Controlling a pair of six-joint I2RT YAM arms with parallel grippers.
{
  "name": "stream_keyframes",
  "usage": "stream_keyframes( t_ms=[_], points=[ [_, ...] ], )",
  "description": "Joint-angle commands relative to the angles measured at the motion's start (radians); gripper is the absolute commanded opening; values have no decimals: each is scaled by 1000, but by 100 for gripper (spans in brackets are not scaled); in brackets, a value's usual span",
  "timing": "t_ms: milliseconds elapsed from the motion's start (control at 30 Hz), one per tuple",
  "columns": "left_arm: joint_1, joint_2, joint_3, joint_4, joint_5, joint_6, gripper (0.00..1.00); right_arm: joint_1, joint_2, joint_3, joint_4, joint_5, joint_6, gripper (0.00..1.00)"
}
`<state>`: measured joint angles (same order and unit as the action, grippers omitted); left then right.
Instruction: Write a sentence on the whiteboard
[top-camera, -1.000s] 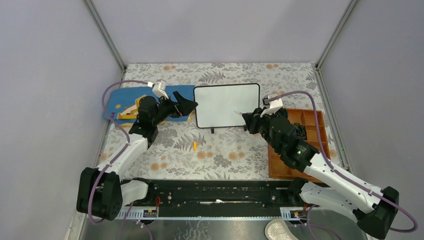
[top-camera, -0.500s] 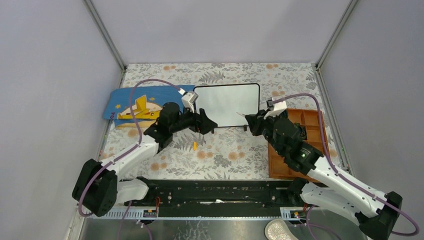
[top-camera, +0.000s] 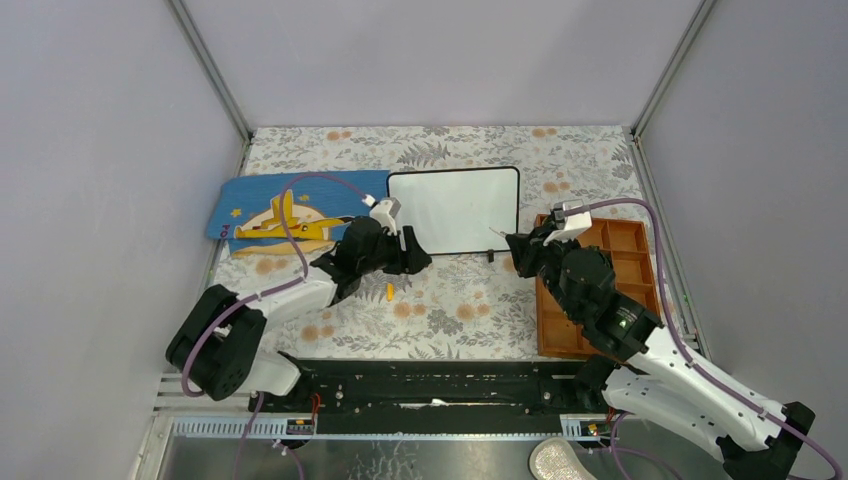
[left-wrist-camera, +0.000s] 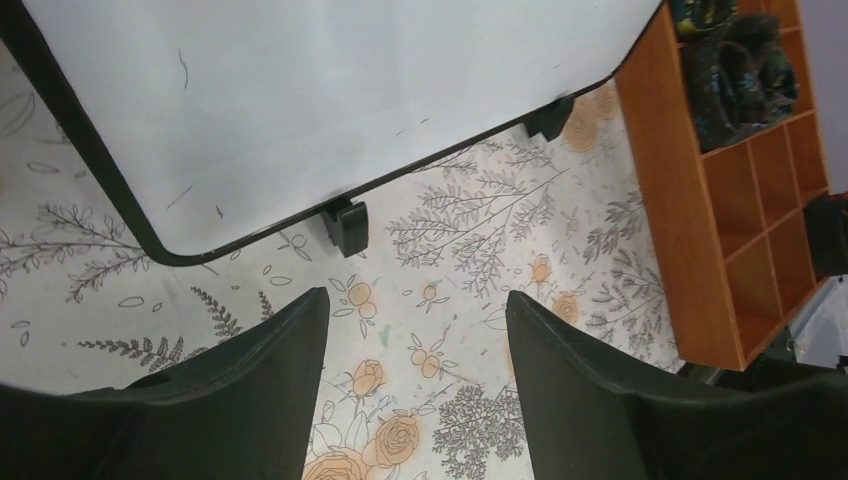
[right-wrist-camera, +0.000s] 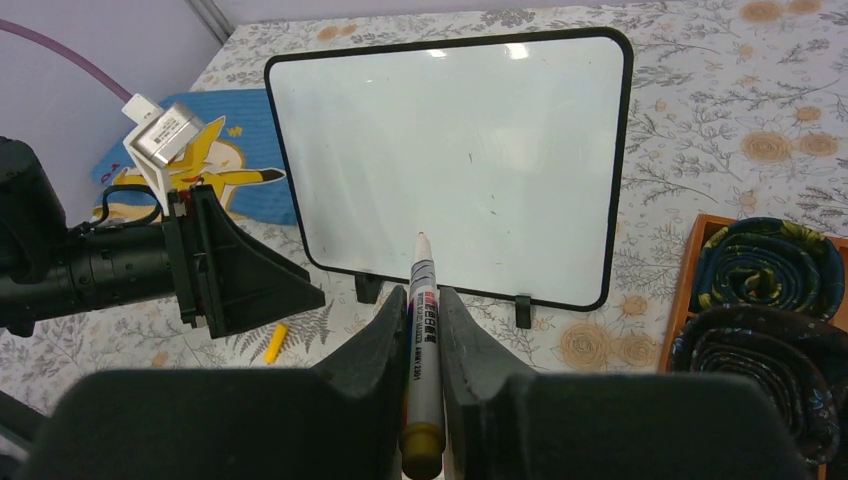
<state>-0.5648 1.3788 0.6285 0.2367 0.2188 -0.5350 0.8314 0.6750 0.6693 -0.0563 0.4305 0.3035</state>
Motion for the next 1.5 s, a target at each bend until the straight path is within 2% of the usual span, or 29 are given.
stream_keyframes(
  t_ms=[0,267,433,500,667,800,867,1000,1100,1233,1467],
  points=[
    [-35,48,-21,104,-89,-63,71,5,13,8,29,37,-13,0],
    [-96,101,-19,119,-167,-81,70,4,40,28,37,25,-26,0],
    [-98,-4,-19,68,-229,-75,73,4,24,29,22,31,-29,0],
    [-60,-58,-5,19,-241,-55,78,4,15,22,23,37,-32,0],
    [183,-138,26,4,-15,-84,79,5,1,17,33,35,-34,0],
    [330,-153,6,175,183,-103,82,4,-5,3,46,-6,-27,0],
    [407,-129,-22,331,317,-141,83,5,-4,0,89,-27,-28,0],
    [488,10,-59,687,570,-294,84,4,8,14,99,-72,-22,0],
    [508,151,-28,838,691,-347,83,4,13,27,96,-99,-13,0],
    [526,294,4,1055,741,-448,82,4,8,28,105,-116,-4,0],
    [584,380,4,1077,722,-388,81,5,9,39,101,-116,4,0]
  ],
)
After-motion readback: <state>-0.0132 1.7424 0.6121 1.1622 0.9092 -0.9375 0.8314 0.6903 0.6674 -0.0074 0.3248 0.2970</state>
